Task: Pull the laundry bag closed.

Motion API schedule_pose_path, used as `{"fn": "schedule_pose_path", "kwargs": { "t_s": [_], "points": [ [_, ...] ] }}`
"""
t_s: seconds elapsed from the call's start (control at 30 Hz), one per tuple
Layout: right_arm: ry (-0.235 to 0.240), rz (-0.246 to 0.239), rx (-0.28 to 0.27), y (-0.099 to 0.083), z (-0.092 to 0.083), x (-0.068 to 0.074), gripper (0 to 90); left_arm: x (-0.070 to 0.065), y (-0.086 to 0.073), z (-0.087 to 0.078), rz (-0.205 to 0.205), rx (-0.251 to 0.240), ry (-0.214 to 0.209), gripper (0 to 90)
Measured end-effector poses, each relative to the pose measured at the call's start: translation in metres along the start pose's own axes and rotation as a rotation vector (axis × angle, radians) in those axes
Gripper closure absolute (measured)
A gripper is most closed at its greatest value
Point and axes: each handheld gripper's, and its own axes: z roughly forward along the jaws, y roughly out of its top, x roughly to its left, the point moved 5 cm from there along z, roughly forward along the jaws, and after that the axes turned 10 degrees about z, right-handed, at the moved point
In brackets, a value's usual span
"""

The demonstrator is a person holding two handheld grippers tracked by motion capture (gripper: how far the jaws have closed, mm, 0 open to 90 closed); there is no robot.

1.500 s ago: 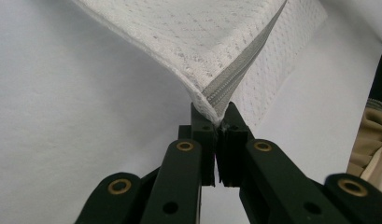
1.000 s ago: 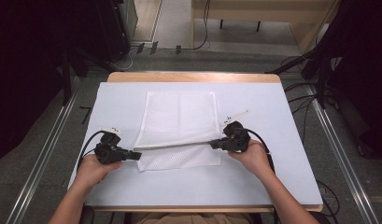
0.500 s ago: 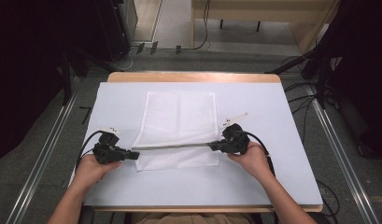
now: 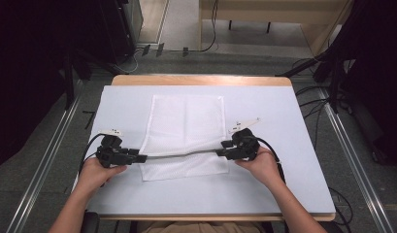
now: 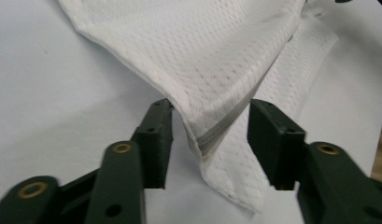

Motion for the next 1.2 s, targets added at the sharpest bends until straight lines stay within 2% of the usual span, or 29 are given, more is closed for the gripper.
{"fn": "schedule_pose_path", "kwargs": {
  "t_s": [0.03,0.13,0.2,0.27,0.47,0.6,0.67,0.77,0.83,1.03,1.13,1.2],
  "points": [
    [0.0,0.0,0.0,0.0,0.0,0.0,53.5,0.0,0.001,0.0,-0.002,-0.003,0.008,48.7],
    [-0.009,0.005,-0.023,0.001,-0.002,-0.002,46.3,0.002,0.003,-0.001,0.016,-0.025,0.042,41.9],
    [-0.01,0.01,-0.036,0.002,-0.004,-0.004,45.9,0.003,0.003,-0.002,0.026,-0.027,0.059,40.1],
    [-0.057,0.006,-0.087,0.003,-0.004,-0.007,41.6,0.005,0.003,-0.002,0.033,-0.041,0.075,37.6],
    [-0.084,0.027,-0.132,0.003,-0.008,-0.014,33.8,0.012,0.004,-0.006,0.037,-0.056,0.123,34.4],
    [-0.093,0.041,-0.141,0.0,-0.016,-0.023,30.7,0.015,0.004,-0.009,0.028,-0.073,0.157,33.0],
    [-0.107,0.033,-0.154,-0.001,-0.019,-0.028,27.5,0.018,0.004,-0.011,0.024,-0.077,0.178,32.3],
    [-0.121,0.038,-0.147,-0.005,-0.022,-0.036,23.7,0.02,0.003,-0.013,0.013,-0.092,0.192,31.7],
    [-0.113,0.051,-0.151,-0.007,-0.026,-0.041,21.7,0.023,0.003,-0.014,0.009,-0.095,0.2,31.2],
    [-0.137,0.057,-0.172,-0.011,-0.04,-0.054,21.7,0.029,0.001,-0.018,-0.02,-0.109,0.232,30.1],
    [-0.171,0.041,-0.191,-0.014,-0.049,-0.062,21.8,0.032,0.0,-0.02,-0.034,-0.11,0.261,29.8],
    [-0.177,0.053,-0.196,-0.016,-0.053,-0.068,21.9,0.034,0.0,-0.02,-0.045,-0.118,0.269,28.8]
  ]
}}
